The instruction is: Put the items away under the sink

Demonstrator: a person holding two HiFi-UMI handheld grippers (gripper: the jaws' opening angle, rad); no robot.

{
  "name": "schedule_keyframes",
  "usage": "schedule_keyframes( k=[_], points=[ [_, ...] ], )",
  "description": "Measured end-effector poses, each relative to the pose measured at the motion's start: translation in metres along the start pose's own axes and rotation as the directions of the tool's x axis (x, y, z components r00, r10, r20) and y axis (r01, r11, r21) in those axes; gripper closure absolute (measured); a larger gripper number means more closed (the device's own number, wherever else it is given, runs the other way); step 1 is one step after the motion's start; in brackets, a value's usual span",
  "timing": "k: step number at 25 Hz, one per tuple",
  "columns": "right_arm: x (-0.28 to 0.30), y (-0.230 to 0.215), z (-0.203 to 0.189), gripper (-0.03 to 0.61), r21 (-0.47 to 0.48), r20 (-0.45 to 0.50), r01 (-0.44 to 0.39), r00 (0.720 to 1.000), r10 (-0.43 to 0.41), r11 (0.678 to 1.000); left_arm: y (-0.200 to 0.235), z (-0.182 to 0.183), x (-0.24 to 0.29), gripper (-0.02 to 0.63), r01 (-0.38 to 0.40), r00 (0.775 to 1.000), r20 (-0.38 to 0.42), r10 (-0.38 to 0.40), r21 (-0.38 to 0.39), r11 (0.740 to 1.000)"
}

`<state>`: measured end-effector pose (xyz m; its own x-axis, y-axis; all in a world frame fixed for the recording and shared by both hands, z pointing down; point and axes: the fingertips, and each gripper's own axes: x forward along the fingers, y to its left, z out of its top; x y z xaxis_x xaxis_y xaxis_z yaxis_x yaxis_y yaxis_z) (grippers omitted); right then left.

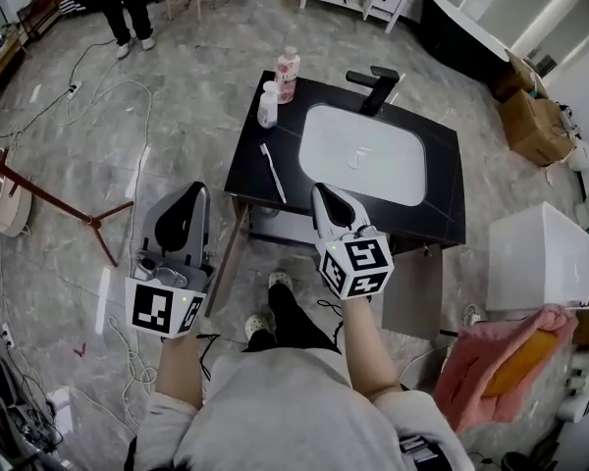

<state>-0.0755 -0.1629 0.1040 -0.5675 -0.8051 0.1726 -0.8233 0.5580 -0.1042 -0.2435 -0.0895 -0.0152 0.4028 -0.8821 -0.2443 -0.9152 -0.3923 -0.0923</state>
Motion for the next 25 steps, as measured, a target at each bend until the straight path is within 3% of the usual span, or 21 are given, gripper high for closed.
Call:
schedule_keyframes(
  k=[4, 9, 18, 25],
  points=[
    [0.050, -0.012, -0.043, 0.577, 0.032, -0.142, -0.030, 0.989, 0.034, 0.999, 0.006, -0.020, 0.012, 0.607, -0.005, 1.000, -0.022, 0.004, -0.010, 1.000],
    [0.110, -0.027, -0.087, 0.555, 0.088, -0.283, -0.049, 0.956, 0.072, 0.995, 0.019, -0.045, 0.027, 0.607, -0.029, 0.997, -0.067, 0.029, -0.008, 1.000],
    [0.186, -0.034, -0.161, 0.523, 0.072, -0.504, -0.077, 0.857, 0.103, 0.994, 0.056, -0.069, 0.040, 0.607, -0.142, 0.983, -0.119, 0.140, -0.008, 0.990],
    [0.211, -0.031, -0.204, 0.488, 0.034, -0.607, -0.087, 0.790, 0.089, 0.996, 0.083, -0.083, 0.027, 0.607, -0.230, 0.961, -0.157, 0.227, -0.002, 0.973]
  ],
)
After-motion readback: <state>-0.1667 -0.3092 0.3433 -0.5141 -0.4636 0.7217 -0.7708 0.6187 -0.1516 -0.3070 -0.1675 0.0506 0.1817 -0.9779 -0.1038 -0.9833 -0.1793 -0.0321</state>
